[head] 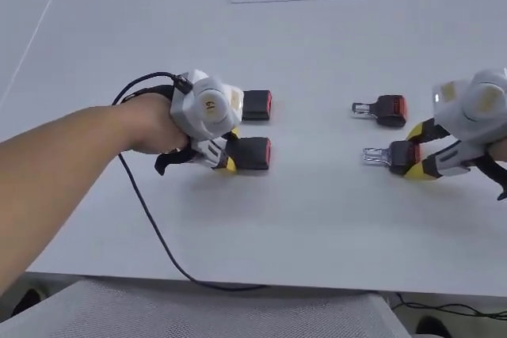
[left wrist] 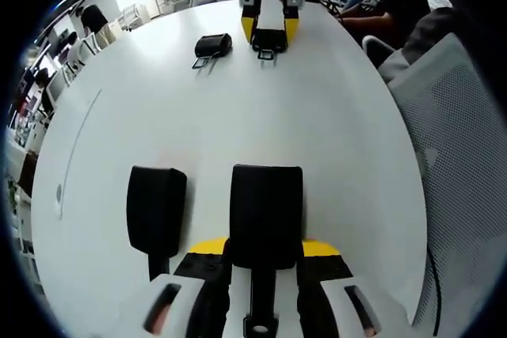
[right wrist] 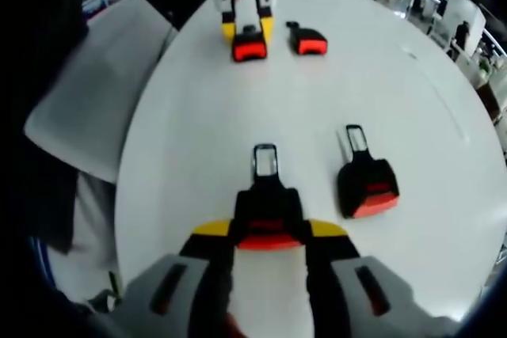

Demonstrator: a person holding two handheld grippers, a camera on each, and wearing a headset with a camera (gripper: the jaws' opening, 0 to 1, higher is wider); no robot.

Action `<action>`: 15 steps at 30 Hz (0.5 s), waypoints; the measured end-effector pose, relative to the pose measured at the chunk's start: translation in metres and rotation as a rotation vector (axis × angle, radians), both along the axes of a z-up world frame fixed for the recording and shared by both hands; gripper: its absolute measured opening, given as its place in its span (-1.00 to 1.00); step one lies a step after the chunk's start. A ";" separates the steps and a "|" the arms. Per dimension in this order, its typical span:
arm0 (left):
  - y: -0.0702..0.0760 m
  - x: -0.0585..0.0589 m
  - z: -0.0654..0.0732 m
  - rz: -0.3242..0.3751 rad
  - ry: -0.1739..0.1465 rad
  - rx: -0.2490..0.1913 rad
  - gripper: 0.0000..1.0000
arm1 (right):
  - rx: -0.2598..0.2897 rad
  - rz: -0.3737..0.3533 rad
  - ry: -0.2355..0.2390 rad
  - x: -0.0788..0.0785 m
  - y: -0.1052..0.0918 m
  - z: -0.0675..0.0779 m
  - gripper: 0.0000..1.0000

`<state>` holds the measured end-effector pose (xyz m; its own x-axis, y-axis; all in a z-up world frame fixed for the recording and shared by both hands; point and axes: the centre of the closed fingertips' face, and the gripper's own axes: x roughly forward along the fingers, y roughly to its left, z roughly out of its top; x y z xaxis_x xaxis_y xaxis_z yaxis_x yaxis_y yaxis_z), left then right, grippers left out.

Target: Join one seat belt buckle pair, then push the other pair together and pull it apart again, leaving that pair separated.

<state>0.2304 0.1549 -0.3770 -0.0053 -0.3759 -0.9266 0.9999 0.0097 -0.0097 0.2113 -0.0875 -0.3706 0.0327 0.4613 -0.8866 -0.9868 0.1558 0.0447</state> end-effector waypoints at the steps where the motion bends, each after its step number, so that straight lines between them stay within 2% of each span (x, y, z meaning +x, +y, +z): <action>1: 0.000 0.000 0.000 -0.001 0.000 -0.001 -0.34 | 0.003 -0.001 0.000 0.000 0.002 0.000 -0.30; 9: -0.002 -0.002 0.002 -0.001 -0.002 0.011 -0.34 | 0.026 0.034 -0.008 -0.001 0.031 0.001 -0.30; 15: -0.001 -0.001 0.001 0.004 0.000 0.003 -0.34 | 0.046 0.028 -0.017 0.004 0.052 0.002 -0.30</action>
